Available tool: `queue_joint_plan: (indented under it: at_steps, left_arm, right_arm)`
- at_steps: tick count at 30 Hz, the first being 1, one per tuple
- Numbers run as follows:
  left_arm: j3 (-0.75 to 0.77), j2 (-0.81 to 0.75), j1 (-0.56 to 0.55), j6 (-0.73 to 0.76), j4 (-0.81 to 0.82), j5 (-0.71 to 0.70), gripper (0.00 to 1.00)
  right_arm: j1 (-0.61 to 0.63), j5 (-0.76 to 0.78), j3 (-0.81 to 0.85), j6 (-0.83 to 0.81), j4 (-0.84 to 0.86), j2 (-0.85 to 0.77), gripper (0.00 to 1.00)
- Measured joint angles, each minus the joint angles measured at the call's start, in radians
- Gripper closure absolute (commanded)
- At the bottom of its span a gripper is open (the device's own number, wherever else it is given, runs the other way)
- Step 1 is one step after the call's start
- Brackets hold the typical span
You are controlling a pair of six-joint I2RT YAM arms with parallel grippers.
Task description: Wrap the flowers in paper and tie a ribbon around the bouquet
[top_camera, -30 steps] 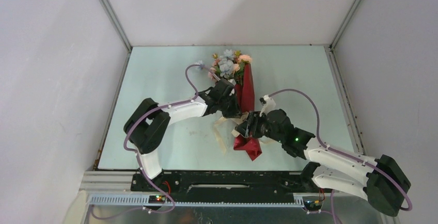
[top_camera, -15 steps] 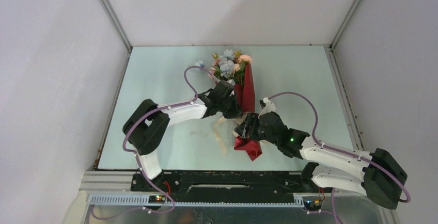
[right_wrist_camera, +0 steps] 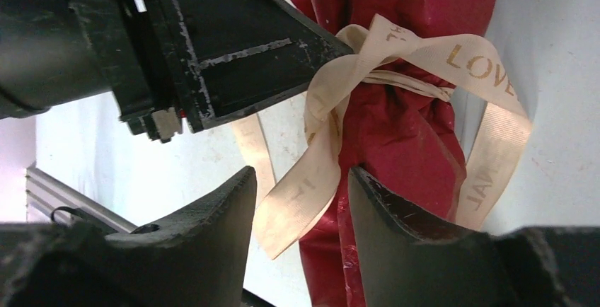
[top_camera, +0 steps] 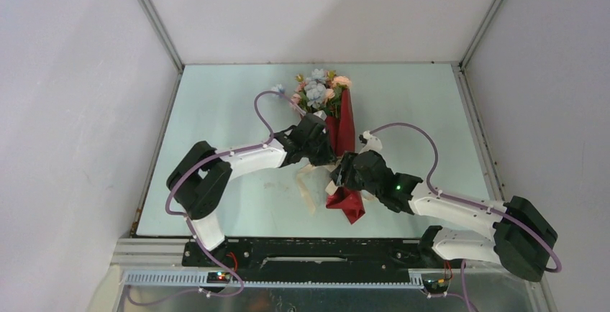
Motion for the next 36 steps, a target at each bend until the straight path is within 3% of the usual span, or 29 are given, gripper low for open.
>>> queue_joint_plan:
  at_steps: [6, 14, 22, 36]
  left_arm:
    - [0.0, -0.001, -0.009, 0.018, -0.008, -0.018, 1.0]
    - [0.0, -0.001, -0.02, 0.042, -0.013, -0.041, 1.0]
    - [0.0, -0.008, -0.021, 0.06, -0.023, -0.061, 1.0]
    - [0.0, -0.027, 0.0, 0.096, -0.047, -0.116, 1.0]
  right_arm:
    - [0.0, 0.0, 0.003, -0.007, -0.018, 0.022, 0.54]
    - [-0.002, -0.013, 0.029, -0.042, -0.047, 0.051, 0.99]
    - [-0.028, -0.071, 0.045, -0.087, -0.074, 0.046, 1.0]
    - [-0.244, -0.364, 0.139, -0.253, -0.279, 0.011, 1.0]
